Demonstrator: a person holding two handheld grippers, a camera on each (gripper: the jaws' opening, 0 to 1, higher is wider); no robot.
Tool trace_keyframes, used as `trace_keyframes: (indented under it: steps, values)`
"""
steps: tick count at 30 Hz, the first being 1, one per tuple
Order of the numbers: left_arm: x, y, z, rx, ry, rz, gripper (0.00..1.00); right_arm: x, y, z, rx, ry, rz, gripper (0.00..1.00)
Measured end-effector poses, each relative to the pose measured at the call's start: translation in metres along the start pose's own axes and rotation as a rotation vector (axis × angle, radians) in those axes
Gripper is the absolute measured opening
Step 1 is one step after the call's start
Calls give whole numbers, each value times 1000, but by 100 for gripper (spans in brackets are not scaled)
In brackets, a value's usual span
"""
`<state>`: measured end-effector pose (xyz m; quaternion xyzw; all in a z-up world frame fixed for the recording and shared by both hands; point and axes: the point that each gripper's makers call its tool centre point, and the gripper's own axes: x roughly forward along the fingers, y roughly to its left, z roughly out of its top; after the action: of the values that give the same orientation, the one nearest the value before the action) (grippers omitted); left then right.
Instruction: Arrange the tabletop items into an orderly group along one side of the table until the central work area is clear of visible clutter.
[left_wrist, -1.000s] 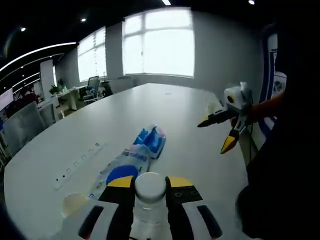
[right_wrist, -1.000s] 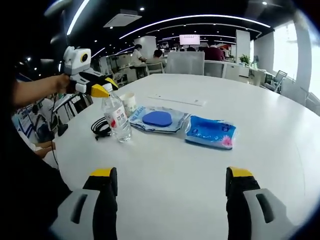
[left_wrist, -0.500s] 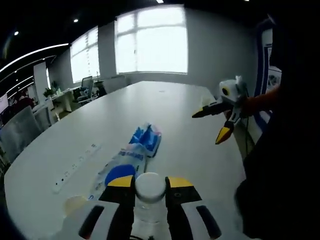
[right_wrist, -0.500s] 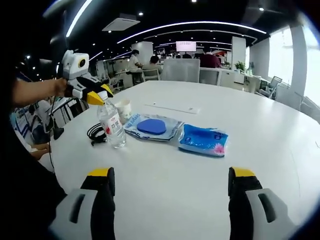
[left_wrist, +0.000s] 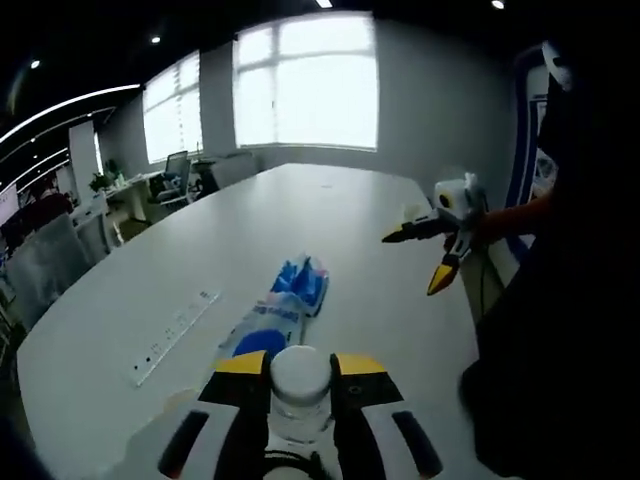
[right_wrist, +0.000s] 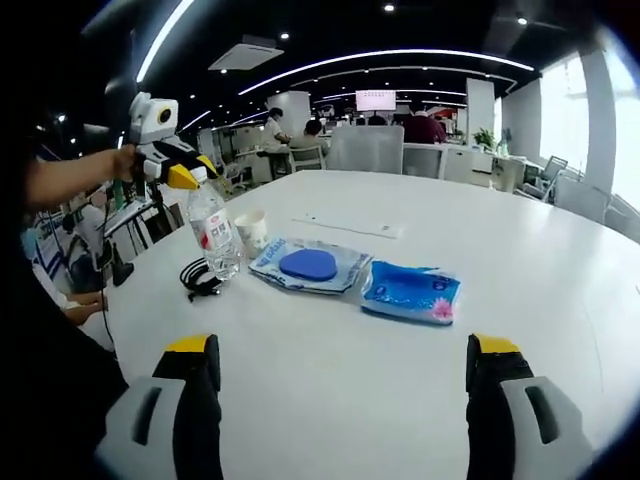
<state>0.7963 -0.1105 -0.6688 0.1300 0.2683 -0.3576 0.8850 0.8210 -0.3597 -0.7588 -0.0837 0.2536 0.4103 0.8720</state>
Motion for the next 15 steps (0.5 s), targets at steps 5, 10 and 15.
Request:
trace_keyframes:
  steps: [5,10,15]
  values:
    - [-24,17,1,4,25,17,20,1,2,-5,-4,19,3,99]
    - [-45,36,2,-15,27,49,20,2,2,-8,-12,31,4,99]
    - [-60,59,-10,-5,57,73,20,2,1,-8,0,34,-8,98]
